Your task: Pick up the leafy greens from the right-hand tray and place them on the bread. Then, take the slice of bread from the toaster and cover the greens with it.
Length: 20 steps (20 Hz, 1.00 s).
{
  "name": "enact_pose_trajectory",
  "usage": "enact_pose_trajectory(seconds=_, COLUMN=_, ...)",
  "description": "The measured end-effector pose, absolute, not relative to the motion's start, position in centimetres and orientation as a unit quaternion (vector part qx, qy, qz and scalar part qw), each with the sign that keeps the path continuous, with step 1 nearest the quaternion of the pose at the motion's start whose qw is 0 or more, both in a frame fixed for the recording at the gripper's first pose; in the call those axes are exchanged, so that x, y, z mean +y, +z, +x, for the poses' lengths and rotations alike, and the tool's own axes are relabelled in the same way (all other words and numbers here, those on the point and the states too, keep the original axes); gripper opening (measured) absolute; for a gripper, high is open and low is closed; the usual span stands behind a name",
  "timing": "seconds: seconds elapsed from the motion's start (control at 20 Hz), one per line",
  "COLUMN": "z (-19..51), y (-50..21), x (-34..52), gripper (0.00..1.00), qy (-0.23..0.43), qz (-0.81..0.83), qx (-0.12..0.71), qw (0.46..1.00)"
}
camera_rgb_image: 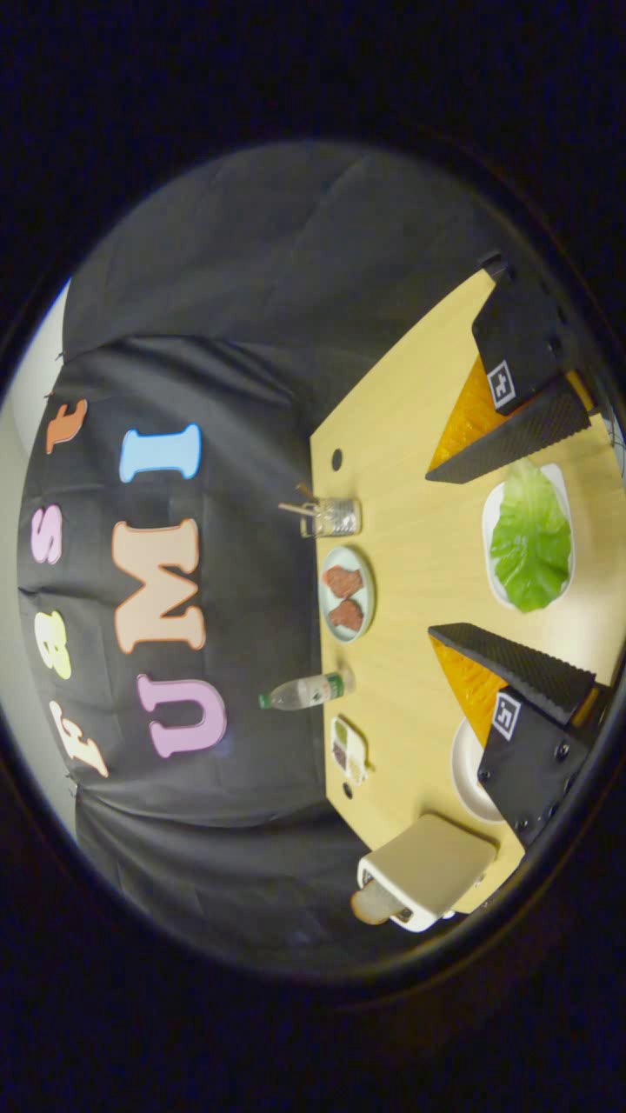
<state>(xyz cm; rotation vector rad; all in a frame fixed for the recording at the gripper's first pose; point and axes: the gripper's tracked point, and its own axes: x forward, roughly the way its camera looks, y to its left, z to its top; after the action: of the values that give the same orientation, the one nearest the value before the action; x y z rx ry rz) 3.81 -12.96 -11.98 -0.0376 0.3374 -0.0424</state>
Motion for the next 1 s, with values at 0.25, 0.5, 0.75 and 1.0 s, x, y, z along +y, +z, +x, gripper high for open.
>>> enact_pose_trajectory(seconds=0.25, z=4.3, y=-18.3, x=-18.0, gripper=1.00, qy=-0.038, qz=0.013, qx=0.238, qw=0.970)
enact_pose_trajectory(seconds=0.5, z=5.1, y=-23.7, x=-20.0, gripper=1.00, qy=-0.023, qz=0.003, qx=0.303, qw=0.953)
enact_pose_trajectory(seconds=0.75, z=5.7, y=-26.8, x=-20.0, gripper=0.93, qy=-0.013, qz=-0.003, qx=0.340, qw=0.940)
enact_pose_trajectory(seconds=1.0, z=6.3, y=-27.3, x=-19.8, gripper=0.51, qy=-0.014, qz=-0.012, qx=0.341, qw=0.940)
